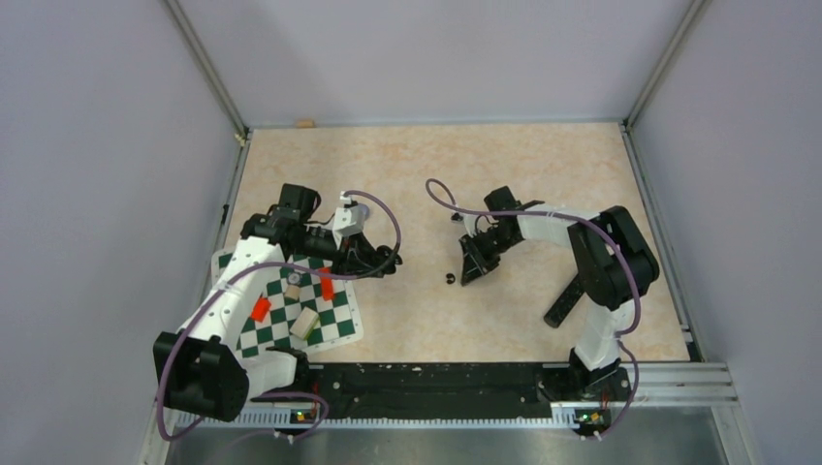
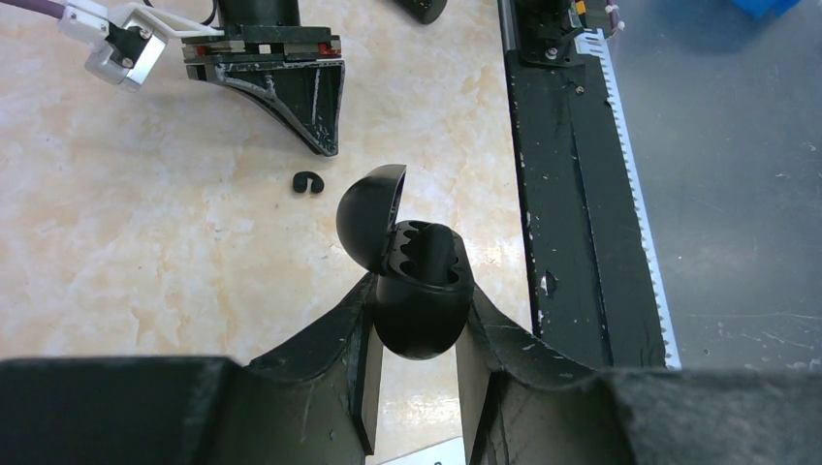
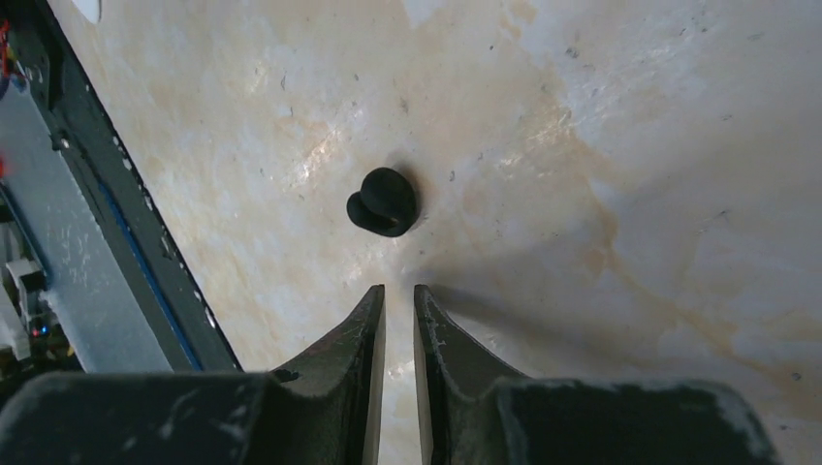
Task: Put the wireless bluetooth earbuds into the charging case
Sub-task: Pick up the right earbud from the center of the board.
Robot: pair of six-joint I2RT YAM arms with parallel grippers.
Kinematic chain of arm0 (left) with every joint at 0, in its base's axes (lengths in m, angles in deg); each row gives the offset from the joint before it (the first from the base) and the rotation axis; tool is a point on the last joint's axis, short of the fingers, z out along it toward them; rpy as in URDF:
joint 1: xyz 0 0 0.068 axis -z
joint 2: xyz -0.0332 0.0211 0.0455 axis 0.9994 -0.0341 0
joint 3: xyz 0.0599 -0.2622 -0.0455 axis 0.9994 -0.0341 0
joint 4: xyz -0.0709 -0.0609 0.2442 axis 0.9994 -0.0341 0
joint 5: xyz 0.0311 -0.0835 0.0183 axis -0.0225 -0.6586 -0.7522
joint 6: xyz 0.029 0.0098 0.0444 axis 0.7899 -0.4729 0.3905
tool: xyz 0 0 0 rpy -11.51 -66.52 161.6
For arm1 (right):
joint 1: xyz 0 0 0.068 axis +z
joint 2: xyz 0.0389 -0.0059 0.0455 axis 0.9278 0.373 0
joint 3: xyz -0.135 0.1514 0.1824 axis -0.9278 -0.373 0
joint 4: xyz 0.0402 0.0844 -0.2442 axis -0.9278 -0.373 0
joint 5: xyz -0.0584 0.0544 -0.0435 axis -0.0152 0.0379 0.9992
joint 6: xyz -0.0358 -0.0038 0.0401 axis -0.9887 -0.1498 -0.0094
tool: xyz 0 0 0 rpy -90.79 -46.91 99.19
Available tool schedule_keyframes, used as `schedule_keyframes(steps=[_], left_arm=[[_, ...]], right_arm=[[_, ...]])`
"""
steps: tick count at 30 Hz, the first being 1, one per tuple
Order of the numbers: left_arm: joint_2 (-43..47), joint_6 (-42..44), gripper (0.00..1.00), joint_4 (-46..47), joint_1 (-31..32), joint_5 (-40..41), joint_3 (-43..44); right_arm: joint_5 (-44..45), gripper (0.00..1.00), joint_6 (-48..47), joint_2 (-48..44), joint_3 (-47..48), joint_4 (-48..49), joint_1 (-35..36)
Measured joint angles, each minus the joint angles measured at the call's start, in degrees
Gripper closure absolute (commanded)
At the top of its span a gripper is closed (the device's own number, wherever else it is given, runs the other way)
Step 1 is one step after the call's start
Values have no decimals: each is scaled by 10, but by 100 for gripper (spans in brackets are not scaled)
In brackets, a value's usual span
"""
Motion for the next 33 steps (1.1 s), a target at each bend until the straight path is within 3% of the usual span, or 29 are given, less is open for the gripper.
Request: schedule_keyframes(steps=[9, 19, 33], left_arm=[[3, 0, 88, 0, -4, 0, 0], [9, 0, 88, 0, -13, 0, 0], [9, 4, 88, 0, -15, 0, 0]], right_arm=[[2, 83, 80, -4, -18, 81, 0], [10, 90, 117, 2, -21, 121, 0], [-13, 84, 129, 13, -21, 128, 5]])
